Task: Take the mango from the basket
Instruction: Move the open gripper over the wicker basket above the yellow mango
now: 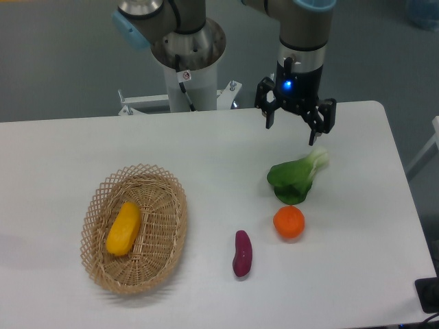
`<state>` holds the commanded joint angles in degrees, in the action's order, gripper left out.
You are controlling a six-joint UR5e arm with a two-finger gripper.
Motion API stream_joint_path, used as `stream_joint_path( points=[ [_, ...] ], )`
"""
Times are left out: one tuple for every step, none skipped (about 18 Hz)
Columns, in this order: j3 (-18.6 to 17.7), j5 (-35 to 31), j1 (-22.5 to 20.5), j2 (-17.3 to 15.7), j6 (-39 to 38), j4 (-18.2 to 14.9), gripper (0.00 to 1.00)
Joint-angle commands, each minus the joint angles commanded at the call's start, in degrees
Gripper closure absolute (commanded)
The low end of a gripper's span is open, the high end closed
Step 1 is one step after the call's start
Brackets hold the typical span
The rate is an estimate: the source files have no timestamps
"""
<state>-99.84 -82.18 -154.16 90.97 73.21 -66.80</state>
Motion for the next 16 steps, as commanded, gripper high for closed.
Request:
stream_joint_path(
  points=[
    [-0.2,-0.2,0.1,-0.1,0.0,0.4,0.0],
    [-0.7,-0.3,0.2,-0.2,0.0,0.4,0.0],
    [-0.7,-0.2,0.2,-0.2,0.1,0.3,0.0],
    [-1.0,-0.1,0.2,-0.2,0.2,0.4,0.0],
    [-1.1,0.4,0.2,-0.2,0.3,0.4,0.0],
    [-1.2,0.6,0.3,-0.3,0.2,0.4,0.0],
    [-1.3,0.5,0.4,-0.5,0.0,0.4,0.0],
    [-1.8,0.6,0.4,-0.9,-0.3,0.4,0.0],
    [-2.7,0.5,0.4,-1.1,-2.2,0.5,0.0],
    [-3.3,0.6,0.5,-1.7,-5.5,0.8,0.0],
    [-3.6,0.6,1.2,-1.7,-9.2,1.0,0.0],
    [-3.6,0.5,2.2,-1.5,-12.3,1.1,0.0],
    [-3.5,0.5,3.3,-1.2,-14.1,1.1,0.0],
    [-3.3,0.6,4.9,-0.9,-15.5,1.5,0.0],
    [-3.4,0.6,6.1,-0.7,-17.4,2.2,0.0],
    [-3.5,0.8,6.9,-0.2,-19.3,2.4,0.0]
  ],
)
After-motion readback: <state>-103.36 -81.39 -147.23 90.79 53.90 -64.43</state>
